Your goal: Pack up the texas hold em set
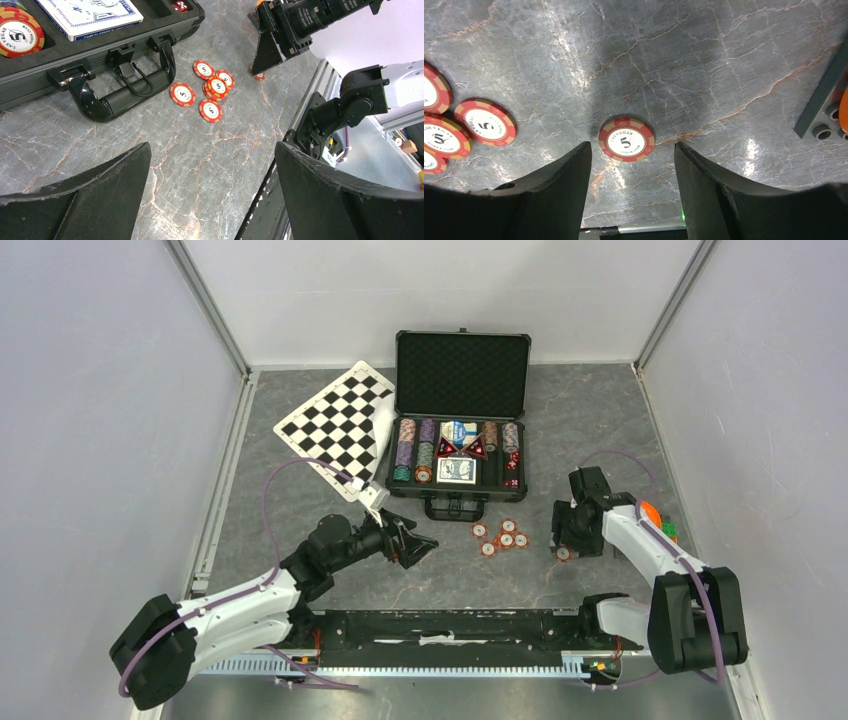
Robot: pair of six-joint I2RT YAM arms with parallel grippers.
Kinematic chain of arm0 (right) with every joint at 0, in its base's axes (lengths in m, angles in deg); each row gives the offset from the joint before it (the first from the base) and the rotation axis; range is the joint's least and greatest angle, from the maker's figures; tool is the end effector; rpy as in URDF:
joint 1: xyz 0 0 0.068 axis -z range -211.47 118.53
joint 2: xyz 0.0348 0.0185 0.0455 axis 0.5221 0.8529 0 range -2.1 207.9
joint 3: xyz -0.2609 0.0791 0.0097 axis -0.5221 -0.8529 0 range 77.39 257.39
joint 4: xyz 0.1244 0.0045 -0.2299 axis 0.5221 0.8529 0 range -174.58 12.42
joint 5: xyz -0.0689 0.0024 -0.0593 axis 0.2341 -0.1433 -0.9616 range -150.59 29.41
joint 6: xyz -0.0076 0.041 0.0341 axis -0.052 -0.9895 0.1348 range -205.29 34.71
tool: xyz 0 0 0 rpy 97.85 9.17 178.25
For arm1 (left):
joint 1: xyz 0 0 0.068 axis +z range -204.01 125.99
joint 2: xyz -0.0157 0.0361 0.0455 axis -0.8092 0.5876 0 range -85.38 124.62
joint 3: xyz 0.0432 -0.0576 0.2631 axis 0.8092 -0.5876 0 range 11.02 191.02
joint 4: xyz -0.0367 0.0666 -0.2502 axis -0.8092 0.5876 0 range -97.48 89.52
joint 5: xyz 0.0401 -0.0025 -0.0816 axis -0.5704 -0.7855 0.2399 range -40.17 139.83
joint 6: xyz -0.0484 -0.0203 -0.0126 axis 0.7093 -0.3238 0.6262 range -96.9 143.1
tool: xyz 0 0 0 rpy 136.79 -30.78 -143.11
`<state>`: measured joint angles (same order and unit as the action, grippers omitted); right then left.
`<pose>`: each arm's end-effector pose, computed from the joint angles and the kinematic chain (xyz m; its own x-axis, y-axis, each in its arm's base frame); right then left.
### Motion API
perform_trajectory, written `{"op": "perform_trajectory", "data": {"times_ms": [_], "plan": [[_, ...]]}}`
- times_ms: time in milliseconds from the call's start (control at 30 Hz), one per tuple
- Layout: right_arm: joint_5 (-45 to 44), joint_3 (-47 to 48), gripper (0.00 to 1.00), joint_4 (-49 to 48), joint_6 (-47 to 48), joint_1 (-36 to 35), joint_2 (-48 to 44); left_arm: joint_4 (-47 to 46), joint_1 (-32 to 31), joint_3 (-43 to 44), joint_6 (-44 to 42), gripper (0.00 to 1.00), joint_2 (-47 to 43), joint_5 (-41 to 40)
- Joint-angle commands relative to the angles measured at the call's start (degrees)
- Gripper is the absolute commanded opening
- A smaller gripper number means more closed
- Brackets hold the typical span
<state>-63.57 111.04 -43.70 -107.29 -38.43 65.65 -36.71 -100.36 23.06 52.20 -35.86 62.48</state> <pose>0.1840 0.0207 0.1645 -0.9292 0.2634 -0.2591 0.2594 0.9645 0.0504 0.1237 -0.1409 0.1972 -0.5027 -0.1606 -0.8494 0.6994 0.5020 -0.5088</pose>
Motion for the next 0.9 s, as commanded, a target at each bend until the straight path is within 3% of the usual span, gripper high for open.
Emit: {"op": "perform_trajectory", "data": {"times_ms": [0,200,533,867], "plan": [[-0.7,0.0,0.66,-1.6,0.7,0.1,1.8,-2.1,0.2,0.0,-1.5,1.00,0.2,0.8],[-2.4,-1.0,0.61,-2.1,0.3,-0.6,3.4,-2.1,0.2,0.1,-1.4,1.00,0.4,1.0],[-3.4,0.9,0.43,-0.7,-1.2,-2.7,4.0,-1.8,0.2,0.1,-1.3,1.00,-0.1,0.9],[-2.3,7.2,0.43,3.9,-1.7,-3.1,0.0,-1.8,0.2,0.1,-1.5,1.00,-0.1,0.8]]}}
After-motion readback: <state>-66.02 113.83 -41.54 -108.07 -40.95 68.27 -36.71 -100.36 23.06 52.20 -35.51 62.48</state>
